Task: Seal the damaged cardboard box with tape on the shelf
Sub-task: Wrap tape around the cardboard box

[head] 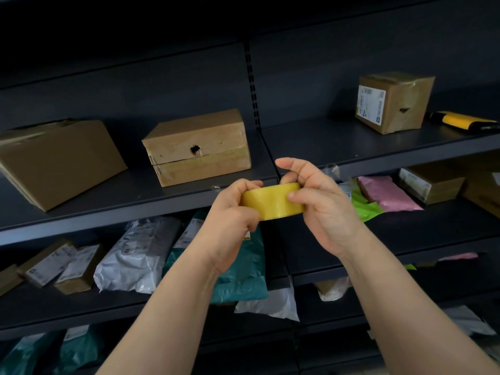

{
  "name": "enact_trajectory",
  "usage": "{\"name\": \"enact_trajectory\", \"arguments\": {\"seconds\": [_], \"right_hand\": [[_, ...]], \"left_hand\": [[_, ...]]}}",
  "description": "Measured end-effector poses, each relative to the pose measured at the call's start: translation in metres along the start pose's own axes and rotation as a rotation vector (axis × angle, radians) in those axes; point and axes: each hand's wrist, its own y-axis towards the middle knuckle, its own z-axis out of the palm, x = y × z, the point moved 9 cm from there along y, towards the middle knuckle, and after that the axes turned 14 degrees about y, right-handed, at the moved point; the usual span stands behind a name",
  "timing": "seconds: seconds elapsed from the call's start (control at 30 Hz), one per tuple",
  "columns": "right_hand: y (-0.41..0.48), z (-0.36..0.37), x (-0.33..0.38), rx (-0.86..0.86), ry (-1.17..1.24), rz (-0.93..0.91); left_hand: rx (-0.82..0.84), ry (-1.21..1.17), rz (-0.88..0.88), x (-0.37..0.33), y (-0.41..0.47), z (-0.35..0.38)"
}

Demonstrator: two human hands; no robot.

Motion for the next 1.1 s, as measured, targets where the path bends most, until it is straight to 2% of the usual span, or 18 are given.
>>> {"name": "enact_trajectory", "arguments": {"seconds": [0.13,0.27,0.33,0.47,0.77,0.97,1.1], "right_hand": [[0.002,-0.007,0.003,-0.012,0.072,-0.004],[0.0,-0.007,0.0,-0.011,0.082,-0.01],[-0.002,-0.004,0.0,-0.017,0.032,-0.046],[-0.005,0.005,0.0,-0.026,-0.061,-0.125],[-0.005,0.004,0.01,-0.022,-0.031,-0.179],[-0.004,0.007,0.01,0.009,0.046,-0.184],[-0.002,0.007,0.012,0.029,0.073,-0.18]], "left_hand": [[0.206,0.115,0.055,-0.011,-0.004,0.001],[0.297,0.157,0.061,-0.019,-0.01,0.001],[0.259,0.107,-0.007,-0.018,-0.008,0.003],[0.05,0.056,-0.091,-0.016,0.001,0.003],[0.041,-0.143,-0.018,-0.024,0.0,0.008],[-0.022,-0.092,0.045,-0.03,-0.001,0.003],[-0.063,0.029,0.066,-0.028,-0.002,-0.001]]}}
